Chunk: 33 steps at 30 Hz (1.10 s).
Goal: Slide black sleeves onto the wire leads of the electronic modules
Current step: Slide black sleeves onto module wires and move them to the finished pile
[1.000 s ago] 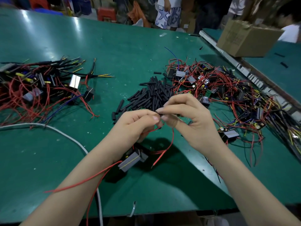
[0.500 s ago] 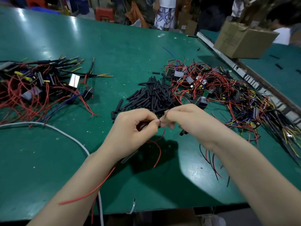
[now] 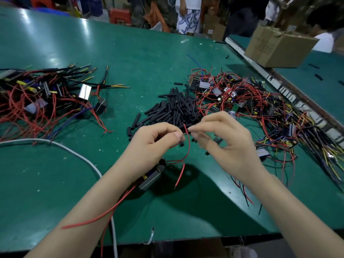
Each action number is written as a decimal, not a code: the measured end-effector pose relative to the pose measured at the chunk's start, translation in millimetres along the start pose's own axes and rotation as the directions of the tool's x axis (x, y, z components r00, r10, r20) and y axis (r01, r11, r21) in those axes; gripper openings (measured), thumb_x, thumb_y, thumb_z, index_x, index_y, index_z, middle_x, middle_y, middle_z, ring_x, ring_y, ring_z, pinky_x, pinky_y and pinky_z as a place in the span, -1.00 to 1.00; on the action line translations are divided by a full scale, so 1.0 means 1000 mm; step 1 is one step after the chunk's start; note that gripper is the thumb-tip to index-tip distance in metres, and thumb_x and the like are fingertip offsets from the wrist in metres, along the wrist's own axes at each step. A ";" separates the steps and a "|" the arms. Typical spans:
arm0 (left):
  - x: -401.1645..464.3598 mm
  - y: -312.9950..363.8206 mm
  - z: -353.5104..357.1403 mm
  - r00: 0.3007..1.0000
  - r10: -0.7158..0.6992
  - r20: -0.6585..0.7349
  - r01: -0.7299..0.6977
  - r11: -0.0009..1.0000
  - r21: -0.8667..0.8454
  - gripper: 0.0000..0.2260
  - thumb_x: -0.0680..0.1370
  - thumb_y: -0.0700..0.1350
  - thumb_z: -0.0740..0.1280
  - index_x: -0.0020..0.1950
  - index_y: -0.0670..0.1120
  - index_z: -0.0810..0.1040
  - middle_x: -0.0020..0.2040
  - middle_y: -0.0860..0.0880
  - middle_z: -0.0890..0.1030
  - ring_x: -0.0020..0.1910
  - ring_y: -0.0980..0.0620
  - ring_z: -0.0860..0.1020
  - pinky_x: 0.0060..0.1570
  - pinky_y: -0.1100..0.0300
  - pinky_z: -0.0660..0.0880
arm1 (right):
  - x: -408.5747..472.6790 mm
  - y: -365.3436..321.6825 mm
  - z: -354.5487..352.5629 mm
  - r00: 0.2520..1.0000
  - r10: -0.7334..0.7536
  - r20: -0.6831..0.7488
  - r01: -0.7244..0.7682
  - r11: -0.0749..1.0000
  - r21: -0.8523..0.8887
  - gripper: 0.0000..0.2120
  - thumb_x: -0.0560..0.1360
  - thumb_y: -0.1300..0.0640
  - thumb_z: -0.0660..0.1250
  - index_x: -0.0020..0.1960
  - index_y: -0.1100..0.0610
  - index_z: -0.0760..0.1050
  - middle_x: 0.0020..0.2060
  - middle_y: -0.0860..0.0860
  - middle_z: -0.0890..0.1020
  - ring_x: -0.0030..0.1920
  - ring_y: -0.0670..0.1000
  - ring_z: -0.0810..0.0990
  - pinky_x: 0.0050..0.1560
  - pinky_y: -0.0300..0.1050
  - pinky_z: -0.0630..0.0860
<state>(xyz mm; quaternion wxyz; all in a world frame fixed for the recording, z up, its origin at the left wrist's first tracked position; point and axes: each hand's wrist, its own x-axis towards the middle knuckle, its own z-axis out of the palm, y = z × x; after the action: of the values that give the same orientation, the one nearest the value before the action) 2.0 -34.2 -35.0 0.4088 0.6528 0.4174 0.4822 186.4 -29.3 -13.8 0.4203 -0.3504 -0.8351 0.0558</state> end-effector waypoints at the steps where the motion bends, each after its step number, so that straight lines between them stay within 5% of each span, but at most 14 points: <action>1: 0.000 0.002 0.000 0.999 -0.017 0.034 0.019 0.998 -0.061 -0.87 0.48 -0.15 0.29 -0.23 -0.02 0.59 -0.41 0.14 0.56 -0.39 0.28 0.44 -0.32 0.45 0.36 | -0.002 0.001 0.002 0.997 -0.081 -0.011 0.080 0.995 -0.053 -0.87 0.51 0.24 0.38 0.03 0.17 0.65 -0.14 0.08 0.58 -0.14 0.07 0.55 -0.11 -0.08 0.48; 6: 0.001 0.004 -0.003 0.978 -0.176 0.113 0.199 0.950 -0.239 -0.81 0.43 -0.09 0.25 -0.32 -0.01 0.62 -0.53 0.13 0.26 -0.52 0.18 0.18 -0.53 0.36 0.14 | 0.000 0.003 0.011 0.977 -0.204 -0.061 0.192 0.968 -0.160 -0.88 0.50 0.19 0.40 0.01 0.18 0.67 -0.16 0.08 0.63 -0.14 0.15 0.55 -0.16 0.13 0.46; 12: 0.000 0.007 -0.004 0.946 -0.214 0.244 0.283 0.911 -0.299 -0.81 0.42 -0.08 0.26 -0.36 0.00 0.60 -0.52 0.10 0.23 -0.53 0.17 0.17 -0.53 0.34 0.12 | 0.007 0.002 0.004 0.961 -0.277 0.021 0.272 0.923 -0.273 -0.80 0.55 0.11 0.32 -0.12 0.20 0.66 -0.21 0.05 0.62 -0.15 0.15 0.57 -0.19 0.12 0.44; 15: 0.001 0.005 -0.004 0.975 -0.149 0.165 0.187 0.951 -0.248 -0.82 0.48 -0.16 0.33 -0.33 -0.03 0.59 -0.52 0.13 0.39 -0.52 0.23 0.26 -0.51 0.39 0.20 | 0.006 -0.005 0.006 0.991 -0.125 0.041 0.132 0.950 -0.285 -0.78 0.55 0.08 0.29 -0.19 0.17 0.60 -0.26 0.01 0.58 -0.17 0.13 0.54 -0.19 0.09 0.38; 17: 0.001 0.001 -0.004 0.997 -0.043 0.070 0.052 0.989 -0.140 -0.82 0.52 -0.23 0.34 -0.27 -0.04 0.57 -0.46 0.16 0.48 -0.45 0.27 0.35 -0.40 0.43 0.29 | 0.007 -0.013 0.012 0.990 0.126 0.067 -0.114 0.981 -0.158 -0.80 0.53 0.06 0.30 -0.23 0.09 0.56 -0.28 -0.01 0.56 -0.17 0.06 0.51 -0.14 0.07 0.38; 19: 0.001 -0.004 -0.003 0.997 0.072 -0.007 -0.072 0.995 0.073 -0.88 0.49 -0.16 0.35 -0.25 0.00 0.56 -0.40 0.11 0.52 -0.38 0.25 0.38 -0.33 0.40 0.32 | 0.012 -0.018 0.015 0.876 0.444 0.190 -0.451 0.893 -0.007 -0.80 0.53 0.05 0.32 -0.27 0.01 0.54 -0.27 0.01 0.60 -0.19 0.02 0.51 -0.12 -0.02 0.38; 21: -0.001 -0.009 -0.003 0.974 0.226 -0.010 -0.211 0.923 0.323 -0.92 0.47 -0.11 0.33 -0.20 -0.04 0.60 -0.35 0.08 0.55 -0.35 0.23 0.41 -0.30 0.35 0.35 | 0.019 -0.019 0.013 0.667 0.652 0.360 -0.718 0.691 0.077 -0.81 0.49 0.08 0.31 -0.26 0.13 0.57 -0.31 0.06 0.57 -0.28 -0.04 0.50 -0.22 -0.11 0.33; 24: -0.004 -0.013 -0.002 0.932 0.354 0.072 -0.341 0.798 0.497 -0.84 0.50 -0.06 0.27 -0.13 -0.10 0.60 -0.27 0.08 0.56 -0.30 0.19 0.45 -0.26 0.26 0.40 | 0.024 -0.013 0.008 0.387 0.711 0.588 -0.908 0.403 0.111 -0.80 0.49 0.13 0.24 -0.30 0.08 0.50 -0.46 -0.05 0.39 -0.40 -0.14 0.51 -0.35 -0.19 0.16; 27: -0.005 -0.015 -0.003 0.926 0.367 0.087 -0.355 0.770 0.529 -0.83 0.52 -0.03 0.25 -0.10 -0.07 0.60 -0.26 0.10 0.55 -0.28 0.18 0.45 -0.25 0.22 0.42 | 0.024 -0.007 0.003 0.227 0.643 0.731 -0.969 0.221 0.106 -0.81 0.50 0.10 0.20 -0.29 -0.02 0.39 -0.51 -0.11 0.32 -0.38 -0.13 0.54 -0.36 -0.18 0.13; 29: -0.004 -0.015 -0.003 0.935 0.345 0.079 -0.335 0.791 0.513 -0.84 0.53 -0.03 0.28 -0.09 -0.06 0.61 -0.26 0.16 0.54 -0.28 0.23 0.45 -0.24 0.27 0.41 | 0.021 -0.004 0.002 0.227 0.612 0.758 -0.972 0.194 0.134 -0.84 0.52 0.06 0.23 -0.24 -0.03 0.44 -0.48 -0.12 0.40 -0.36 -0.14 0.56 -0.35 -0.19 0.17; 33: -0.002 -0.012 -0.002 0.974 0.228 -0.008 -0.204 0.887 0.413 -0.89 0.50 -0.05 0.32 -0.12 -0.01 0.63 -0.30 0.15 0.59 -0.27 0.18 0.51 -0.23 0.36 0.40 | 0.009 -0.001 0.007 0.439 0.646 0.624 -0.898 0.332 0.288 -0.76 0.55 0.02 0.28 -0.23 0.00 0.64 -0.39 -0.15 0.54 -0.31 -0.13 0.54 -0.33 -0.22 0.22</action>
<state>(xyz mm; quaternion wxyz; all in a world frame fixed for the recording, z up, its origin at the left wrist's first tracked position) -2.2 -32.2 -47.0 0.1947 0.7524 0.4453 0.4447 176.8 -22.8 -11.5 0.2425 -0.5440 -0.5571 0.5787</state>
